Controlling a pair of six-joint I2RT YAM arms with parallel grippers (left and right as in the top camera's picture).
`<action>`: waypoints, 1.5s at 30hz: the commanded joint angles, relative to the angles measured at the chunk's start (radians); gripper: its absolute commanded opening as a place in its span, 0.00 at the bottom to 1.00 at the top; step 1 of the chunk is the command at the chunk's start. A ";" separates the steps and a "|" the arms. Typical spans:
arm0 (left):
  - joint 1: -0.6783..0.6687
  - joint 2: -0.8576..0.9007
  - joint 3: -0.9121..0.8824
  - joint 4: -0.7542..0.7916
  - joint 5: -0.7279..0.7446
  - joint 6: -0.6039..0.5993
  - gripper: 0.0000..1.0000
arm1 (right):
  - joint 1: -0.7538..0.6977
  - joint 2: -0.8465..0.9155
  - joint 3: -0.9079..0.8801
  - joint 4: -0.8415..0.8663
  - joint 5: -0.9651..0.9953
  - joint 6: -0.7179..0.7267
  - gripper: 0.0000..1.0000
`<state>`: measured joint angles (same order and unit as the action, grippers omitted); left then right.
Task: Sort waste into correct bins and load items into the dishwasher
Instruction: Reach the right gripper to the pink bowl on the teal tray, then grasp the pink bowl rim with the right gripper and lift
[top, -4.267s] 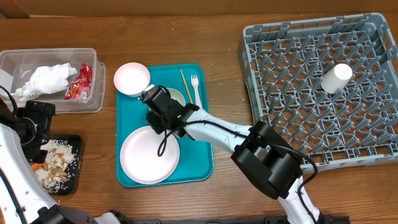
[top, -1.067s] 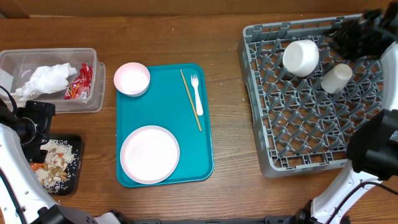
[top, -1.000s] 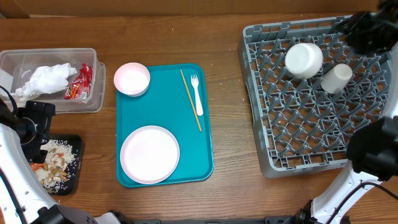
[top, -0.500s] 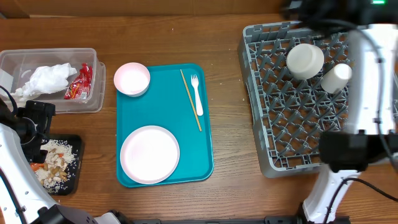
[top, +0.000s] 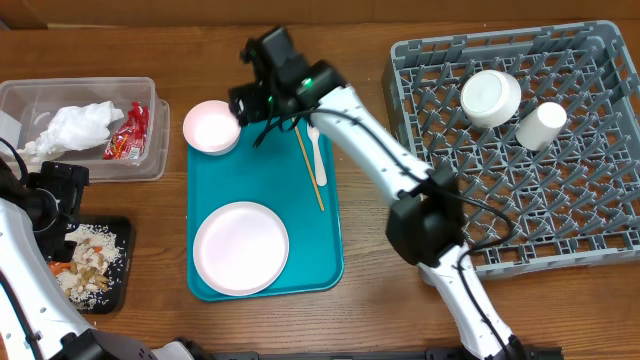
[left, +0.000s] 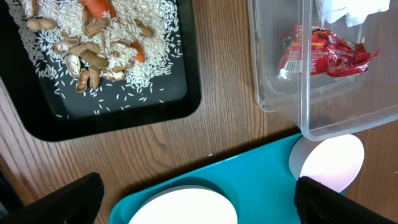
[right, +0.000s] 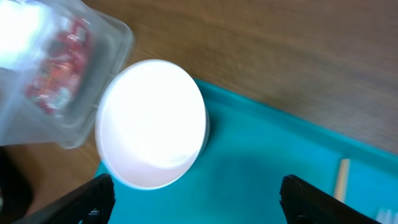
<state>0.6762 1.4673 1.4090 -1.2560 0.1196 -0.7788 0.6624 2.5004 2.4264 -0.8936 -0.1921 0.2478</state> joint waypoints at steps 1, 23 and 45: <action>0.002 0.004 0.008 0.001 -0.007 0.008 1.00 | 0.024 0.068 0.001 0.051 0.049 0.072 0.85; -0.002 0.005 0.008 0.001 -0.008 0.008 1.00 | 0.040 0.128 -0.047 0.071 0.096 0.132 0.45; -0.002 0.005 0.008 0.001 -0.007 0.008 1.00 | -0.013 -0.105 0.045 -0.239 0.161 0.059 0.50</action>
<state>0.6758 1.4673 1.4090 -1.2564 0.1196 -0.7788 0.6178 2.4557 2.4405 -1.1641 0.0784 0.3820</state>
